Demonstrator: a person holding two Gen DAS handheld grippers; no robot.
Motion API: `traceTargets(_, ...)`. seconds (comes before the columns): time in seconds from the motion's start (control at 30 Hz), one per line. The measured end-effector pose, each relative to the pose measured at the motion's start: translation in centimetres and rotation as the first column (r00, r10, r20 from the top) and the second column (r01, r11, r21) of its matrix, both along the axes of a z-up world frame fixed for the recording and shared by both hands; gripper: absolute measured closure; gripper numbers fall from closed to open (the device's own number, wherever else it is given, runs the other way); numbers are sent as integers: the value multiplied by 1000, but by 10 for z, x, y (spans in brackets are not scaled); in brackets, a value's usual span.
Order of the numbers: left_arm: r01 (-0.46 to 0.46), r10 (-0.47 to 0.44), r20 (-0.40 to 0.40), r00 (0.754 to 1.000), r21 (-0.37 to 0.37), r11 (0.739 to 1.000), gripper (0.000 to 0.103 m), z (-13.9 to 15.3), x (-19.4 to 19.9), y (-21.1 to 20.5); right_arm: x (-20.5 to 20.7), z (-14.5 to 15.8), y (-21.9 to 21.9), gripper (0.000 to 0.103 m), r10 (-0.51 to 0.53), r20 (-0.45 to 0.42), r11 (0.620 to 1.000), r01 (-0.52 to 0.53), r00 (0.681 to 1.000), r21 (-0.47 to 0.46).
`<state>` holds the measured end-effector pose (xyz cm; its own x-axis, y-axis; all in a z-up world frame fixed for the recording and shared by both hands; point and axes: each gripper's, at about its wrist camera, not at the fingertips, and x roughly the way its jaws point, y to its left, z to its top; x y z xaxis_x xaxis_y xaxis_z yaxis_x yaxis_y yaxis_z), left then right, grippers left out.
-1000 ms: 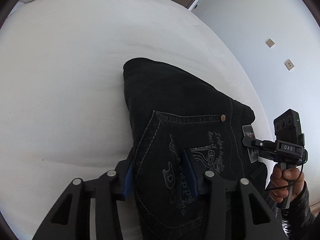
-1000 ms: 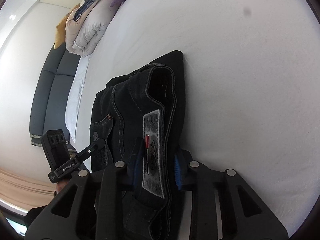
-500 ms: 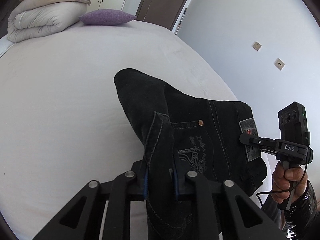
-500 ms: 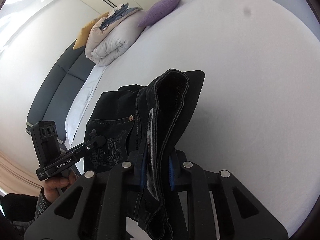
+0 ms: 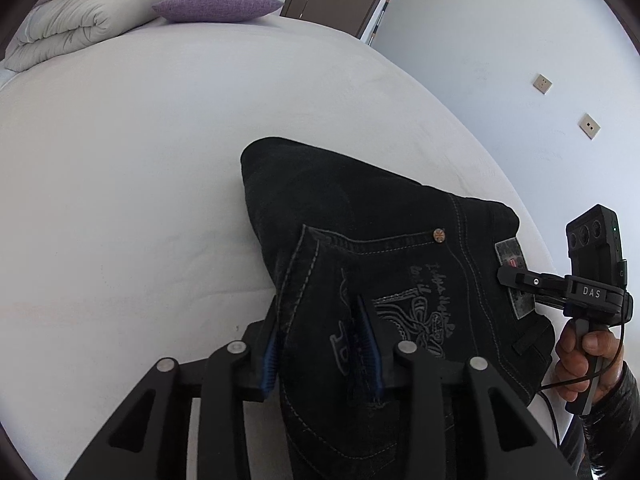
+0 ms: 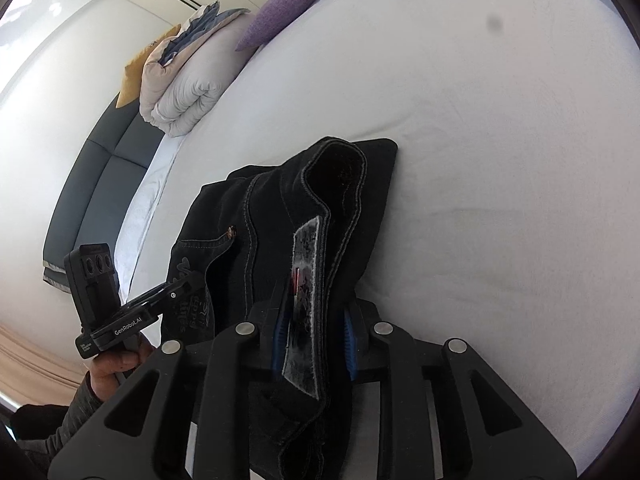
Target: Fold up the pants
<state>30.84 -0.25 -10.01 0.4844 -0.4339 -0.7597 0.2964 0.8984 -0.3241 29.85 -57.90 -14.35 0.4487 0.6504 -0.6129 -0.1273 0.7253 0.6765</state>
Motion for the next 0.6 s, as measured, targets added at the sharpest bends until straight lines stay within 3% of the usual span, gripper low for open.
traceTargets(0.07,-15,15,16,1000,5,1000,53,-1,-4,0,-3,-5,-3,75,-7,14,1000,7,1000,20)
traceTargets(0.13,-14,14,33,999,7,1000,53,2,-12,2,-10,-5,-3,72,-15,33,1000,15,999,10)
traceTargets(0.2,-14,12,62,998,45,999,53,11,-25,1,-24,0,-4,60,-31,56,999,32,998,-26)
traceTargets(0.23,-19,12,91,996,72,997,52,17,-35,1,-30,5,-7,60,-44,69,997,48,997,-55)
traceTargets(0.3,-38,20,164,986,109,993,45,34,-57,0,-37,15,-4,60,-69,79,992,76,994,-101)
traceTargets(0.33,-60,33,209,977,125,990,32,43,-70,1,-46,21,-7,60,-85,96,989,96,992,-112)
traceTargets(0.37,-95,54,269,962,144,985,14,55,-86,4,-57,30,-9,60,-102,120,985,117,987,-123)
traceTargets(0.43,-190,99,411,906,186,964,0,78,-124,7,-87,50,-12,60,-131,186,976,160,974,-150)
traceTargets(0.53,-279,99,583,806,227,933,0,109,-178,1,-137,88,-8,58,-182,335,946,257,925,-197)
traceTargets(0.6,-320,95,646,757,240,916,0,123,-205,2,-170,112,-3,45,-216,428,919,331,878,-214)
